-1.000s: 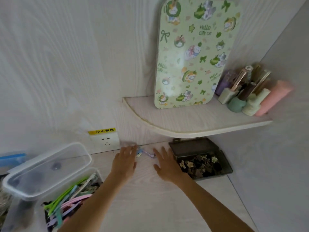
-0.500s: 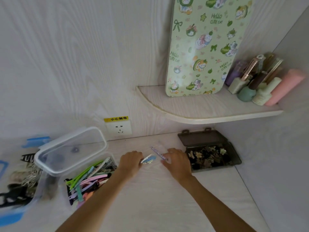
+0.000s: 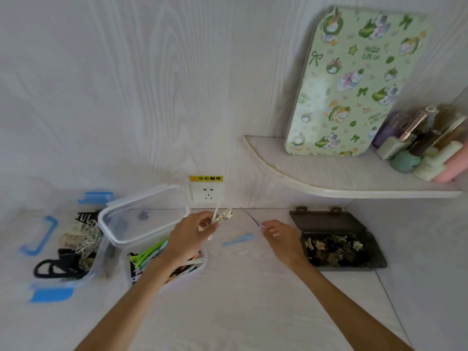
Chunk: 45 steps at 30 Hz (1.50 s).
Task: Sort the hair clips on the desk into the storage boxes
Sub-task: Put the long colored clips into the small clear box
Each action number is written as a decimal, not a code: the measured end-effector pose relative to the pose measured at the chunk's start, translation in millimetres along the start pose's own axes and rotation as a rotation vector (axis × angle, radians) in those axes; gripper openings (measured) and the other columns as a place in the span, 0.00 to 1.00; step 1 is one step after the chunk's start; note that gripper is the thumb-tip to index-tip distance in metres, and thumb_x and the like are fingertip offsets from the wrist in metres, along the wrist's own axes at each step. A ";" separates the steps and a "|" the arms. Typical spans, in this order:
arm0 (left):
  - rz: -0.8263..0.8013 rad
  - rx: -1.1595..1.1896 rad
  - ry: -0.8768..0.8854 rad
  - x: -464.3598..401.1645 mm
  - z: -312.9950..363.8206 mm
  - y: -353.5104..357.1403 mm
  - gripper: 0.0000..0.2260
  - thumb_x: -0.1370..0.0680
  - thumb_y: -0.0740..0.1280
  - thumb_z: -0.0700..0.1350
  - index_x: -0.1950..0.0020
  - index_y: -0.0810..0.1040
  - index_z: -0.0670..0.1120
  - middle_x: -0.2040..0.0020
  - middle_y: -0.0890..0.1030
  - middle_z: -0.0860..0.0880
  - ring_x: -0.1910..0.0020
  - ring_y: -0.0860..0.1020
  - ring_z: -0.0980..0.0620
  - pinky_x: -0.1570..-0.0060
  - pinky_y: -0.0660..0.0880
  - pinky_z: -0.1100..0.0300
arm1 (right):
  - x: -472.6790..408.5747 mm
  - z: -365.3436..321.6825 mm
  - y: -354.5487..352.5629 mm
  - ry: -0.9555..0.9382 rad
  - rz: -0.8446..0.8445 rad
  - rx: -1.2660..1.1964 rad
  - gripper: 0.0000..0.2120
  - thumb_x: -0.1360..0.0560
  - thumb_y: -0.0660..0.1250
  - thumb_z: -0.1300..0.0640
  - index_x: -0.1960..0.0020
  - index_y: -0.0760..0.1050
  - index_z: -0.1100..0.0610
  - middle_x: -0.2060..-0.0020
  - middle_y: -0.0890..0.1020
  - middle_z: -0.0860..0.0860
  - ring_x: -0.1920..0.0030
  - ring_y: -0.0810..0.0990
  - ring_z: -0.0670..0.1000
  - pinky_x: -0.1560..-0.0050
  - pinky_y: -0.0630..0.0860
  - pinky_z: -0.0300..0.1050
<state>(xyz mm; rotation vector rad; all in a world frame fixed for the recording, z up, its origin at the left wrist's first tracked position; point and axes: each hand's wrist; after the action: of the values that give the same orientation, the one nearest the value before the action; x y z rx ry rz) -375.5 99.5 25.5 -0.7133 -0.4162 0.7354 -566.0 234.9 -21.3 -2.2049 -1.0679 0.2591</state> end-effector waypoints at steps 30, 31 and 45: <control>-0.163 -0.577 0.142 -13.7 19.7 61.3 0.18 0.21 0.61 0.44 0.32 0.67 0.44 0.36 0.72 0.46 0.37 0.70 0.46 0.43 0.70 0.52 | -26.8 7.7 5.3 0.005 0.033 0.475 0.16 0.22 0.61 0.51 0.37 0.72 0.56 0.40 0.77 0.53 0.37 0.72 0.54 0.36 0.66 0.47; -0.182 -0.619 0.106 -19.3 20.0 72.8 0.17 0.21 0.61 0.43 0.33 0.66 0.42 0.36 0.72 0.45 0.38 0.70 0.46 0.43 0.70 0.52 | -30.3 10.4 4.3 0.026 -0.029 0.553 0.18 0.23 0.61 0.48 0.37 0.71 0.55 0.40 0.77 0.53 0.37 0.71 0.54 0.37 0.65 0.48; 0.101 -0.578 0.166 15.6 1.4 21.3 0.07 0.21 0.61 0.41 0.43 0.72 0.45 0.55 0.79 0.49 0.55 0.77 0.50 0.58 0.69 0.59 | -23.2 -13.2 4.5 -0.101 0.000 0.367 0.07 0.21 0.60 0.56 0.47 0.73 0.57 0.52 0.80 0.54 0.49 0.76 0.55 0.49 0.71 0.47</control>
<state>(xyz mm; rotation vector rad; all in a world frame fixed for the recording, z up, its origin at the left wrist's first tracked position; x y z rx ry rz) -375.6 122.7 12.8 -1.3377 -0.4464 0.6458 -572.3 208.9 -16.6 -1.8783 -0.9849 0.5279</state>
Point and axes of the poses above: each hand's wrist, its own x-axis away from the middle knuckle, its own y-axis out of the palm, z = x × y
